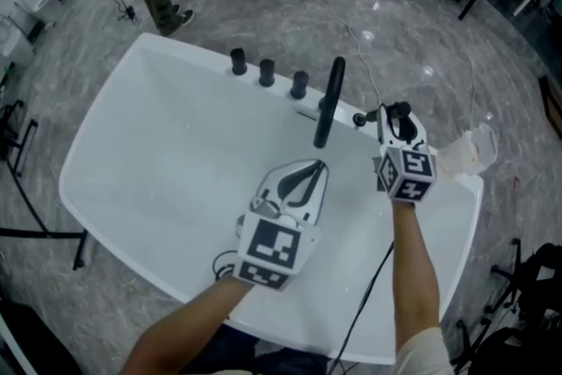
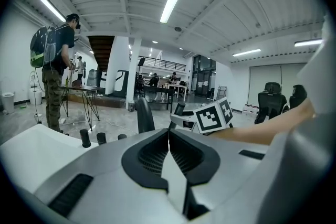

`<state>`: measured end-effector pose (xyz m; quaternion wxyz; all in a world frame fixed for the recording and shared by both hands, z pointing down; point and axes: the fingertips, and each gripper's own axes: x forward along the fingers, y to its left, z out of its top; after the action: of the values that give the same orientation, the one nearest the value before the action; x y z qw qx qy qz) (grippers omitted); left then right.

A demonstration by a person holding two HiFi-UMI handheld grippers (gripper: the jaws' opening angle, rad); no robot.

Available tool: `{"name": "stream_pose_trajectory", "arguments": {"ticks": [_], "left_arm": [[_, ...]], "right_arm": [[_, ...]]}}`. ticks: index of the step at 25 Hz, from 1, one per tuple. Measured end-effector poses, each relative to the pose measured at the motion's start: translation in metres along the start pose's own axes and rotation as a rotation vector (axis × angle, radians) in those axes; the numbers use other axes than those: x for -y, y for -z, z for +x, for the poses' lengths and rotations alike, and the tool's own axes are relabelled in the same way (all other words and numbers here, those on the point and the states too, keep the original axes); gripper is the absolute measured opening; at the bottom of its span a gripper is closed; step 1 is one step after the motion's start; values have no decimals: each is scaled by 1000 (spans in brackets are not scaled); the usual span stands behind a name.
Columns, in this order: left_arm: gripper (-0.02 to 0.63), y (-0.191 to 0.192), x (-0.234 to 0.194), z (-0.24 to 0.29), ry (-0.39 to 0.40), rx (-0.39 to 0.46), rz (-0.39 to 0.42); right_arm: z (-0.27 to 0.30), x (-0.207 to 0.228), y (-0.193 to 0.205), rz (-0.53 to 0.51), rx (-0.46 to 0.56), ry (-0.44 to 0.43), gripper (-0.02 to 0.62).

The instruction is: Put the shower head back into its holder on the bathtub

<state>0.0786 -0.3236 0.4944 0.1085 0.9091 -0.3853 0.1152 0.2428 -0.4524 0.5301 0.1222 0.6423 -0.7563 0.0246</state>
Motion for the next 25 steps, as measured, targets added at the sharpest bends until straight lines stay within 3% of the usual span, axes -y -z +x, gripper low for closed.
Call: {"name": "stream_pose_trajectory", "arguments": {"ticks": [15, 25], "left_arm": [[17, 15, -19, -5, -37, -22, -10], [17, 23, -29, -11, -55, -35, -13]], "right_arm": [[46, 9, 49, 5, -123, -7, 140], [64, 20, 55, 76, -126, 11, 140]]}}
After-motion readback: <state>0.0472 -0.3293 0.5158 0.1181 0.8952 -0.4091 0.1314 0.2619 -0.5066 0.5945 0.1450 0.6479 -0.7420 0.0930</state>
